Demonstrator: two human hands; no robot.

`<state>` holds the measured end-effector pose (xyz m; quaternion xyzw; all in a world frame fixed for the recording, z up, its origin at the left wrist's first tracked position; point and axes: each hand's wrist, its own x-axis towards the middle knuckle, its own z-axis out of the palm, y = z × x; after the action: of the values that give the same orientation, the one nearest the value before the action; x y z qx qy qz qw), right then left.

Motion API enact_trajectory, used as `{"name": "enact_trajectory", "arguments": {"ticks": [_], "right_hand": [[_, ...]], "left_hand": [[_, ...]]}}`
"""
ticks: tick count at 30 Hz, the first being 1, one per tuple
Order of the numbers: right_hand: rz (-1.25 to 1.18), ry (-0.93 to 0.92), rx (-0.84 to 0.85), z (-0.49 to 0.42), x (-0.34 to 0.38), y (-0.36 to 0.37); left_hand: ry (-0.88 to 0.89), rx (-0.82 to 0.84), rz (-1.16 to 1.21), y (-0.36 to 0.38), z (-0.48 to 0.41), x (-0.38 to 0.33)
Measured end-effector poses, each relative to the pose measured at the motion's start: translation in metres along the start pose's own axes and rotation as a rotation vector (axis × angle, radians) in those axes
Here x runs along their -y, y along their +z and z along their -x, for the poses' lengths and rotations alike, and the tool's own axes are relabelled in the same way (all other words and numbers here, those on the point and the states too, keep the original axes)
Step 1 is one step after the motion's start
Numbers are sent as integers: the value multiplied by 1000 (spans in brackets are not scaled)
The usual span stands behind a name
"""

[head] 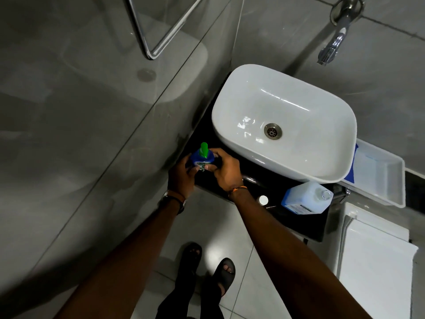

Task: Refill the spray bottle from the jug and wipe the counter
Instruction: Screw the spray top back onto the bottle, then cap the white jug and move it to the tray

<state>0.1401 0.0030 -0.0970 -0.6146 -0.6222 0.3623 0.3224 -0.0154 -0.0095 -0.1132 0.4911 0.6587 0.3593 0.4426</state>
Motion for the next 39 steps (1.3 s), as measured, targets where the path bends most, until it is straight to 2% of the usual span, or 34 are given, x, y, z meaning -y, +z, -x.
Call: {"name": "enact_trajectory", "arguments": {"ticks": [5,9,22,26,30,33,39], "right_hand": [[-19,-12,-45,-23,5,19],[-19,-16,-55,-36,8,27],[-72,41,-78,-33,13,32],[-97,115,-207,12,10,15],[-94,125,-216,108,-11,1],[-35,236,-235,182,-43,-18],[12,504,-515,256,-96,-103]], "left_hand": [[3,-85,-25,1,-7,-2],[-55,-90,72,4,-11,0],[-43,-95,69,3,-12,15],[-33,-135,27,4,19,26],[198,-12,-205,21,60,40],[264,154,-288,44,80,33],[416,443,-469,98,79,-3]]}}
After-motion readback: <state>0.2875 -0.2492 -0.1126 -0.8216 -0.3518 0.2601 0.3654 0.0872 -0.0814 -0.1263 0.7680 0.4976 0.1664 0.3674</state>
